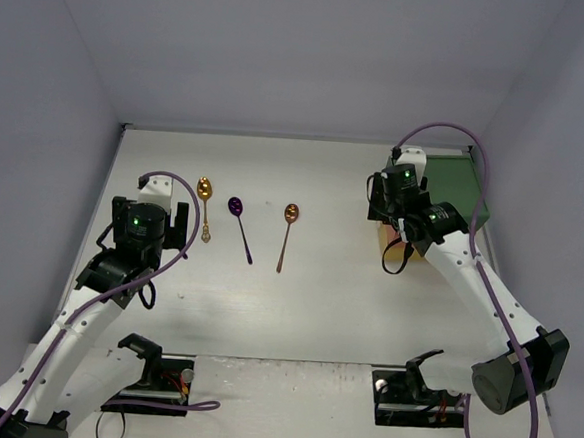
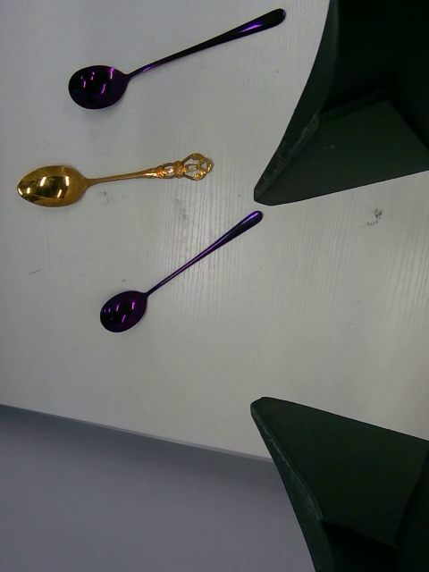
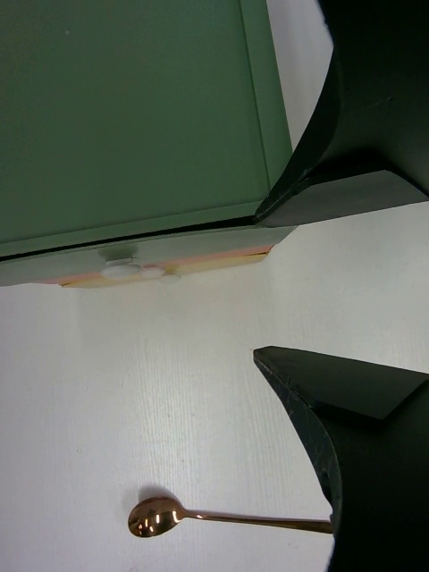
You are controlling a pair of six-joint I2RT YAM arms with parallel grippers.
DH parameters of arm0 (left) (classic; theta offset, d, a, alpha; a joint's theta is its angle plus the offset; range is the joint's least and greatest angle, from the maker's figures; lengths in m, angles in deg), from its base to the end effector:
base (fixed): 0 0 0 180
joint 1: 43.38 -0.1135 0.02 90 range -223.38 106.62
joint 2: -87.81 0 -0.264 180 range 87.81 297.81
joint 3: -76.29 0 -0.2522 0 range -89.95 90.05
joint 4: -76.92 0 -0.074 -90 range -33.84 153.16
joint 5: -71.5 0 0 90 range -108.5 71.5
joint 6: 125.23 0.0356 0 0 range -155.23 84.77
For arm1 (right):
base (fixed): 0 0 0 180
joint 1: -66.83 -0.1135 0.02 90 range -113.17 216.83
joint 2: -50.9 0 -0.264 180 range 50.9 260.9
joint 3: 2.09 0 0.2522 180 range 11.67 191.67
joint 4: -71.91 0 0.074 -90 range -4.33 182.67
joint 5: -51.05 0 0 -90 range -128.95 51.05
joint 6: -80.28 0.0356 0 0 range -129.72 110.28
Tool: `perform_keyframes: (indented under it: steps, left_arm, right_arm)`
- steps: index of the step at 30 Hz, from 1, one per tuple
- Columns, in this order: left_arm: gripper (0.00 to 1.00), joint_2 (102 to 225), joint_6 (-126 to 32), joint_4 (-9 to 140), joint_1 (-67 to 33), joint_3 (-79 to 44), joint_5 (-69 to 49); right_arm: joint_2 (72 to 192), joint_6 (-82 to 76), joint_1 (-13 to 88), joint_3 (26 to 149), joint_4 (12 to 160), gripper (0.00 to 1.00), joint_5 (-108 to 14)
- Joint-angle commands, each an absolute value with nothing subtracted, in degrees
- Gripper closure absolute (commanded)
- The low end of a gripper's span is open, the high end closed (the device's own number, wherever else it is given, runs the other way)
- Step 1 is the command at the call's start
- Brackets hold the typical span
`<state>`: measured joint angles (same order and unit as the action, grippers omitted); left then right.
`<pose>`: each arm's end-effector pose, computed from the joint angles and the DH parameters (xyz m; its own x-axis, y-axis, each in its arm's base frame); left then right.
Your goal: Sort the eating utensils into containers
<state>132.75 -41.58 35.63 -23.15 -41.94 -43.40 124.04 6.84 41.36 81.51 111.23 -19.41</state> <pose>0.1659 -0.0452 0.3290 -0.3810 0.0335 -0.9239 -0.0886 0.9934 0.0726 0.2630 0.1121 0.3600 -0.4578 0.0794 -0.8855 -0.0108 0.9954 0.0949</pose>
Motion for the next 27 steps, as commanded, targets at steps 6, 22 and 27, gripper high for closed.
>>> perform_keyframes:
  steps: [6, 22, 27]
  left_arm:
    - [0.13, 133.1, -41.0, 38.6, -23.3, -41.3, -43.4]
    - [0.13, 133.3, -40.9, 38.6, -23.3, -41.3, -43.4]
    - [0.13, 133.3, -40.9, 38.6, -23.3, -41.3, -43.4]
  right_arm:
    - [123.3, 7.8, 41.7, 81.2, 111.4, 0.48, -21.6]
    - [123.3, 3.1, 41.7, 84.4, 111.3, 0.76, -29.6]
    - [122.7, 1.9, 41.7, 85.8, 111.2, 0.74, -28.1]
